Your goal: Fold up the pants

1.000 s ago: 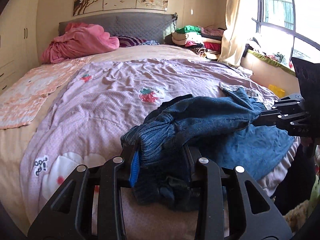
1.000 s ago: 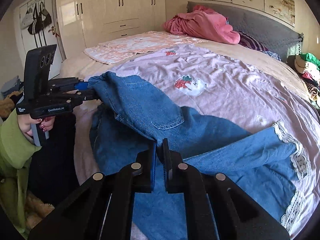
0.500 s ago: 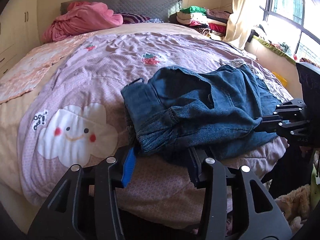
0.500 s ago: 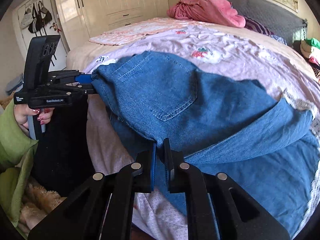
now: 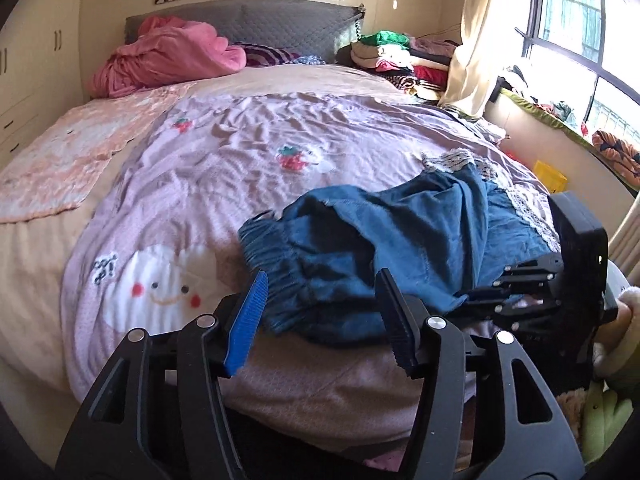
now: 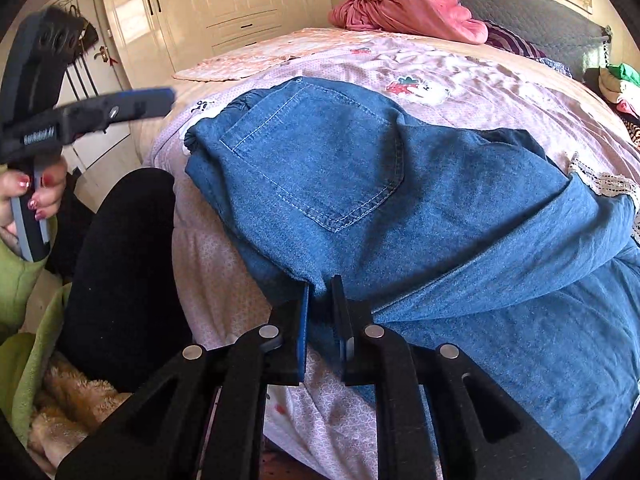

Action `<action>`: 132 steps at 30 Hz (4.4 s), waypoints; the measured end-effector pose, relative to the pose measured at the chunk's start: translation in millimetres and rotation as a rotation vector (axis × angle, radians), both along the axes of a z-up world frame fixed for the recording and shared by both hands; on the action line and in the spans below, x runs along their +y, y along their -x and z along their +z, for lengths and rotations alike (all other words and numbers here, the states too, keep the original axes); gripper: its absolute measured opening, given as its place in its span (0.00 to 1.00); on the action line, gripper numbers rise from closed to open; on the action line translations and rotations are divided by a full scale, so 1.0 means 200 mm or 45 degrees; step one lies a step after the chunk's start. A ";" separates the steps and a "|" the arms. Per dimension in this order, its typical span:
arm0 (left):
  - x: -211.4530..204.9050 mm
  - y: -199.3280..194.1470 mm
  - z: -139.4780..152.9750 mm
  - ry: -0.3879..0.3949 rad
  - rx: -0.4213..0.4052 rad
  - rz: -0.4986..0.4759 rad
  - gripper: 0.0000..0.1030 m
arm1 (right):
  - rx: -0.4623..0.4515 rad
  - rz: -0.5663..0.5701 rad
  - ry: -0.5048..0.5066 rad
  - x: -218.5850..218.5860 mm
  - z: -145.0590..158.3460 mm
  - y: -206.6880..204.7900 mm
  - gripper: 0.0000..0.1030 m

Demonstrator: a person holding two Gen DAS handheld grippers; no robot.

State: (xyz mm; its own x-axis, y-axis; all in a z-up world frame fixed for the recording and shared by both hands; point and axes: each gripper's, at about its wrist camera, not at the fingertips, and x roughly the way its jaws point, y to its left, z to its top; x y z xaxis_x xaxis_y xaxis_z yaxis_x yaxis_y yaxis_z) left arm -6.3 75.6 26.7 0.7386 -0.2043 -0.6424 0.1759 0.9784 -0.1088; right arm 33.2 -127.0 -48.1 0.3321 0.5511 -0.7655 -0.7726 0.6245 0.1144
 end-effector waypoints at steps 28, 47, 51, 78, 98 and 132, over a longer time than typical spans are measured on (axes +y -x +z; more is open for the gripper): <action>-0.25 -0.21 -0.35 -0.146 0.173 -0.053 0.47 | 0.097 -0.347 0.066 -0.09 -0.01 -0.26 0.43; -0.33 -0.15 -0.13 -0.060 0.135 -0.071 0.71 | 0.077 -0.538 -0.211 -0.46 0.26 -0.17 0.65; -0.36 -0.14 -0.07 -0.032 0.115 -0.105 0.75 | 0.042 -0.592 -0.204 -0.54 0.28 -0.19 0.70; -0.89 -0.49 -0.29 0.126 0.307 -0.445 0.55 | 0.015 -0.701 -0.006 -0.49 0.32 -0.92 0.78; -0.92 -0.57 -0.39 0.221 0.374 -0.479 0.28 | 0.115 -0.814 0.314 -0.39 -0.01 -1.45 0.35; -0.93 -0.46 -0.32 0.016 0.232 -0.629 0.01 | 0.042 -1.147 -0.496 -1.44 0.48 -0.32 0.08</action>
